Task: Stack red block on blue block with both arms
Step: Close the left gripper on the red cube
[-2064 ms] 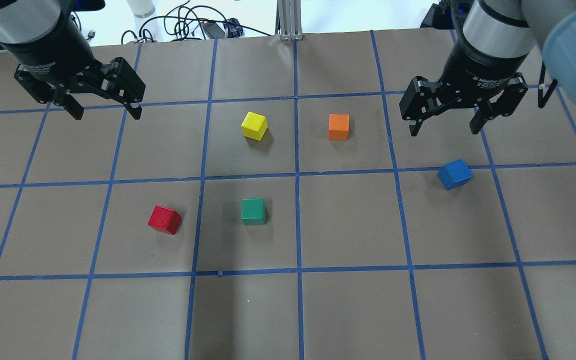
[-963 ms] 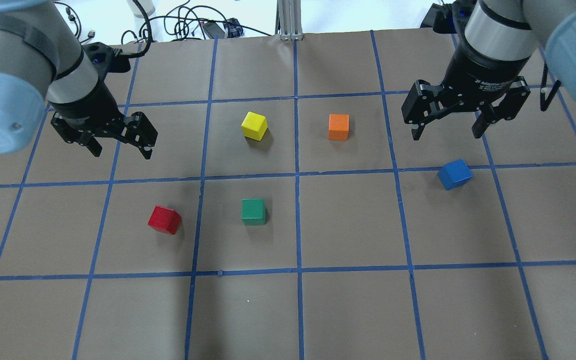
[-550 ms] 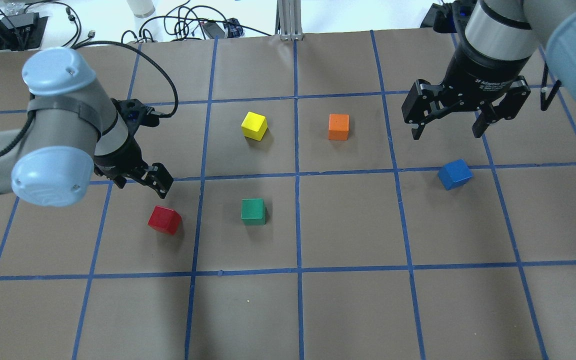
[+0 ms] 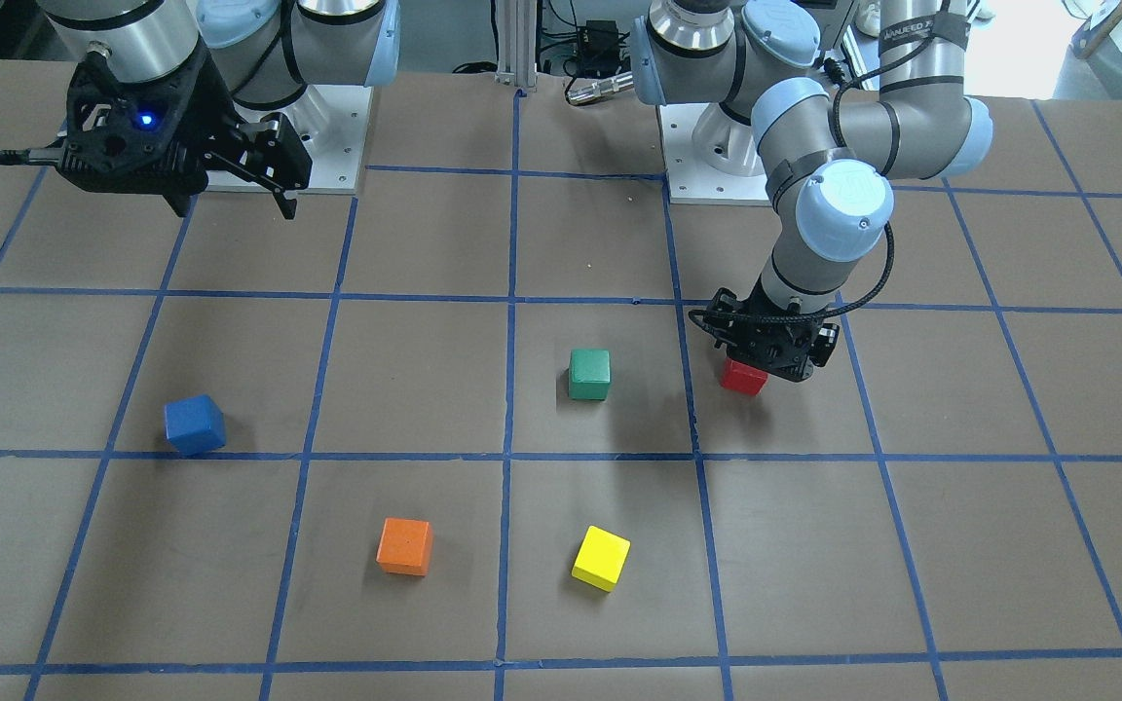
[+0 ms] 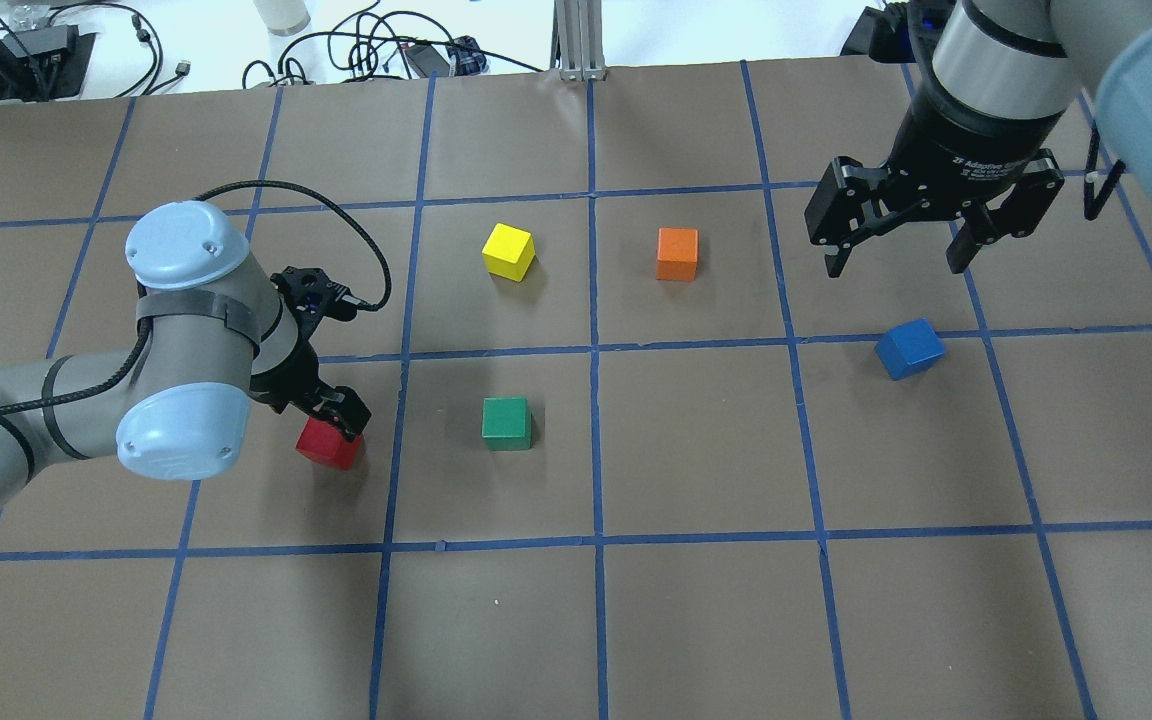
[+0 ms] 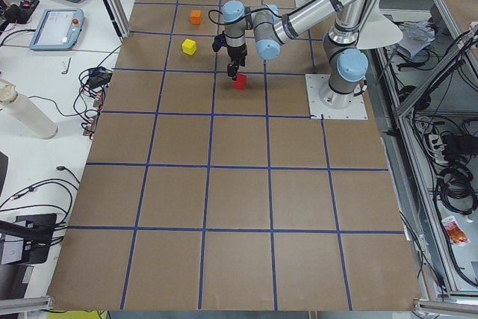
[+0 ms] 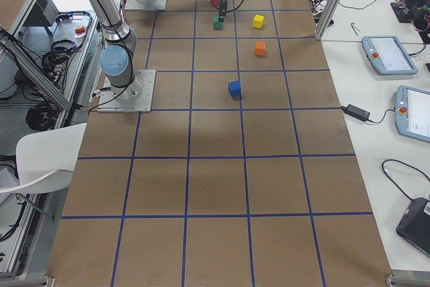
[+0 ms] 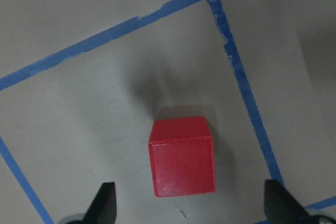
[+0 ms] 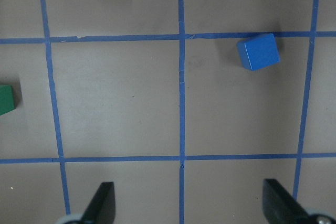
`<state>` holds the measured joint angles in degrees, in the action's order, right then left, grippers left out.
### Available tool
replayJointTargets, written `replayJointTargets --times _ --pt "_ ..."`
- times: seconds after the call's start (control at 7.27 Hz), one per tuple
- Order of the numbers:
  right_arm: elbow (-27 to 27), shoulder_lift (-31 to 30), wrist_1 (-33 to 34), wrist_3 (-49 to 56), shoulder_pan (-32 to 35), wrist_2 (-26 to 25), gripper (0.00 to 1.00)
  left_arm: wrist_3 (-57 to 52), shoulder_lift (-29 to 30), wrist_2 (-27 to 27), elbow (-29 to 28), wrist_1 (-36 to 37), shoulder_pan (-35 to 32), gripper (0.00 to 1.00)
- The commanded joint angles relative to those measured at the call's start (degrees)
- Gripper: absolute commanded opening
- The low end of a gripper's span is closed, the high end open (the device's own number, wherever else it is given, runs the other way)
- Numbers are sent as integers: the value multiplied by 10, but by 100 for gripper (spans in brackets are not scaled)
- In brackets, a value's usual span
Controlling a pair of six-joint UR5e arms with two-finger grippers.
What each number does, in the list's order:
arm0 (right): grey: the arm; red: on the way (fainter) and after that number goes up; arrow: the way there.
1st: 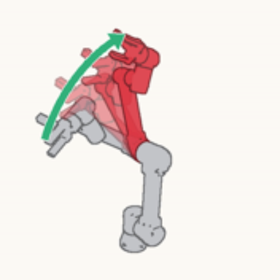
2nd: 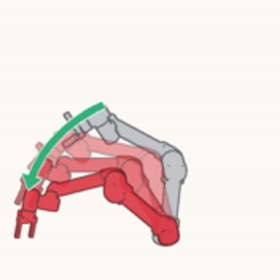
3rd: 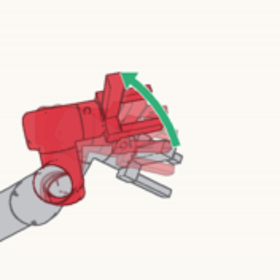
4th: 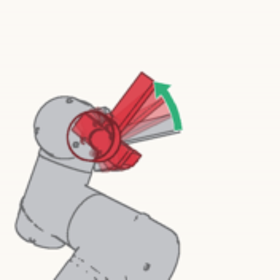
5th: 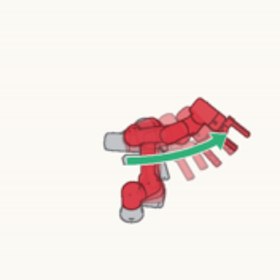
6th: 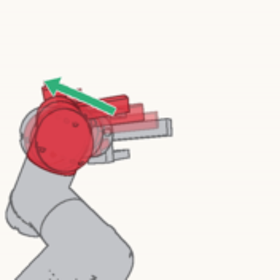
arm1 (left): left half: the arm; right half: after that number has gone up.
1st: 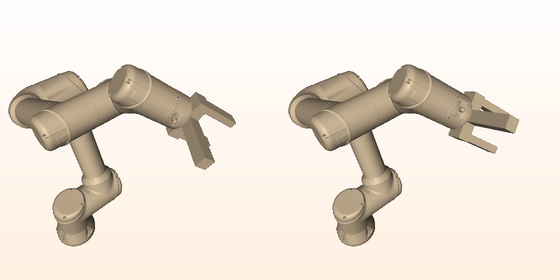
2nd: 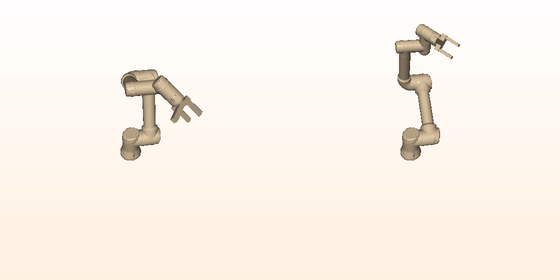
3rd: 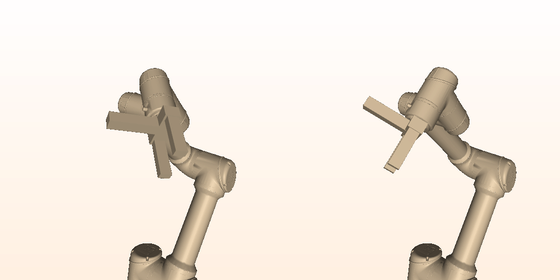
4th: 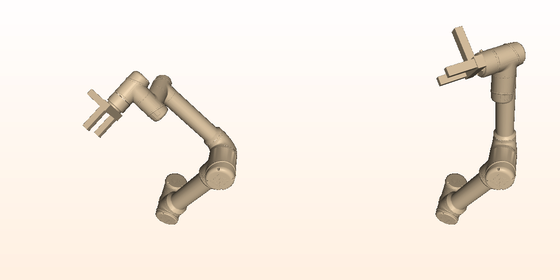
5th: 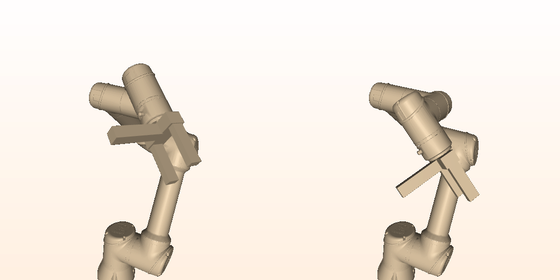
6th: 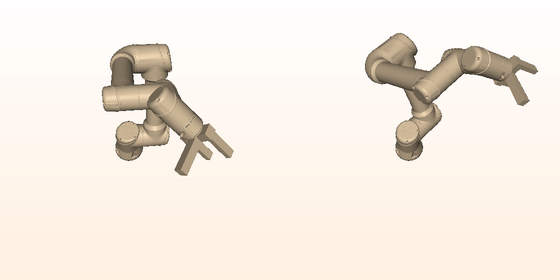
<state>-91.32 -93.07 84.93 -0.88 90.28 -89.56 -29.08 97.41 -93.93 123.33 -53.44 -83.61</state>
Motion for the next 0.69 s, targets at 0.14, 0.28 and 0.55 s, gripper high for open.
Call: replayJointTargets --times 0.14,0.28,0.55 --pt "0 0 3 -1 0 1 100 15 23 2 31 60 20 100" --pt "0 0 3 -1 -1 0 100 65 29 2 50 94 20 95" --pt "0 0 3 -1 -2 2 100 81 32 4 49 105 18 22"
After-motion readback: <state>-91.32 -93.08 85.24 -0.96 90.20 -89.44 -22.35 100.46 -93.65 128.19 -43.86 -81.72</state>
